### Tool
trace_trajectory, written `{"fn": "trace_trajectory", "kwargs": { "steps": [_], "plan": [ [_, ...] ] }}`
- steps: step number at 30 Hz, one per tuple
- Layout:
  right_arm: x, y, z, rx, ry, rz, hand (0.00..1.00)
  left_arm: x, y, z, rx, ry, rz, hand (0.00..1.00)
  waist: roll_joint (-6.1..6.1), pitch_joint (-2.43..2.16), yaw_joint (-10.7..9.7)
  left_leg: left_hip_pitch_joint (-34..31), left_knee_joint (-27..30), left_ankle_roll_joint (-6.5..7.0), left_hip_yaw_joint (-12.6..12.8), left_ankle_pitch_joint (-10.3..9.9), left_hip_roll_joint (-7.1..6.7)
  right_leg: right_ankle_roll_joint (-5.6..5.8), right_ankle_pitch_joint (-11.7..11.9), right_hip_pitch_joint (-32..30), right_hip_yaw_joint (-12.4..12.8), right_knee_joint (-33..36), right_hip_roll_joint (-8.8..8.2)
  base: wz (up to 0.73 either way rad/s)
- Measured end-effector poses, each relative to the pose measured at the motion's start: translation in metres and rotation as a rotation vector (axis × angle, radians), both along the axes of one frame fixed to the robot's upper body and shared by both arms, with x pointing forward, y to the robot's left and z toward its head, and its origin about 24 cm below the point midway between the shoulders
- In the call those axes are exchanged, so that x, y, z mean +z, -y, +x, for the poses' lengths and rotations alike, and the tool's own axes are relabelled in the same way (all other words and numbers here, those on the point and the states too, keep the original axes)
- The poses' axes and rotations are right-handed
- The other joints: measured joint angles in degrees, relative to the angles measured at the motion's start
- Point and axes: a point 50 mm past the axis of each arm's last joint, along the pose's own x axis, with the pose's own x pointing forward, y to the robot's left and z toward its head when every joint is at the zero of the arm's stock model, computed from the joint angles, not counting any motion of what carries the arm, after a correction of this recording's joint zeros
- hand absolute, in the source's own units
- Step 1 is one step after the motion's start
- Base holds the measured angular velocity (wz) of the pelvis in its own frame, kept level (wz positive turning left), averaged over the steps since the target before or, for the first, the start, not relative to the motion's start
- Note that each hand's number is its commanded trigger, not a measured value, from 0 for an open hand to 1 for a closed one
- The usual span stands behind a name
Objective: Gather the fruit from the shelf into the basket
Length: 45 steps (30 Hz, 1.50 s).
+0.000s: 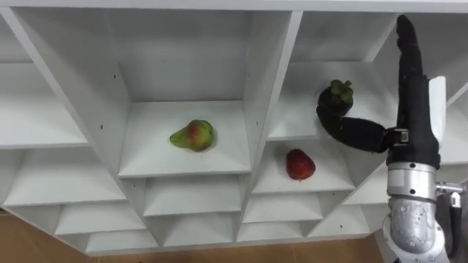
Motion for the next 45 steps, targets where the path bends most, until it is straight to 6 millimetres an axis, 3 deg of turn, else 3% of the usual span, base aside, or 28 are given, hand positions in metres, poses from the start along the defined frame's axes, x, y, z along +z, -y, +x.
{"fn": "trace_trajectory", "kwargs": {
  "steps": [2, 3, 4, 15, 30, 45],
  "plan": [
    [0.005, 0.001, 0.004, 0.005, 0.016, 0.004, 0.0, 0.0, 0.0, 0.001, -0.016, -0.003, 0.006, 1.0, -0.09, 0.06, 0.0, 0.3, 0.0, -0.05, -0.2, 0.0, 0.0, -0.05, 0.0, 0.4, 0.0, -0.4, 0.02, 0.07],
    [0.008, 0.001, 0.007, 0.008, 0.03, 0.004, 0.0, 0.001, 0.0, -0.002, -0.016, -0.003, 0.006, 1.0, -0.08, 0.39, -0.2, 0.5, 0.0, -0.11, -0.7, 0.1, -0.01, -0.05, 0.0, 0.9, -0.2, -0.4, 0.01, 0.15],
    [0.007, 0.003, 0.009, 0.0, 0.024, 0.019, 0.0, 0.001, 0.0, 0.0, -0.015, 0.004, 0.007, 1.0, -0.13, 0.4, -0.3, 0.7, 0.0, -0.14, -0.8, 0.1, 0.04, -0.05, 0.0, 1.1, -0.4, -0.4, 0.01, 0.14],
    [-0.021, 0.022, 0.03, -0.061, -0.128, 0.086, 0.0, 0.004, 0.0, 0.007, -0.014, 0.038, 0.017, 1.0, -0.81, 0.07, 0.1, 0.6, 0.0, -0.21, -1.4, 0.1, 0.04, -0.05, 0.0, 1.0, -1.4, -0.4, -0.05, 0.02],
    [-0.025, 0.023, 0.031, -0.07, -0.145, 0.075, 0.0, 0.006, -0.003, 0.012, -0.03, 0.041, 0.038, 1.0, -0.58, 0.11, 1.0, 0.6, 0.0, -0.35, -2.5, 0.2, 0.02, -0.05, 0.0, 1.2, -1.6, -0.4, -0.01, 0.03],
    [-0.029, 0.02, 0.032, -0.01, -0.214, -0.007, 0.0, 0.007, -0.003, 0.01, -0.01, 0.055, 0.034, 1.0, -1.12, 0.03, 1.6, 0.7, 0.0, -0.43, -3.5, 0.4, -0.01, -0.05, 0.0, 1.8, -3.6, -0.4, -0.18, 0.04]
  ]
}}
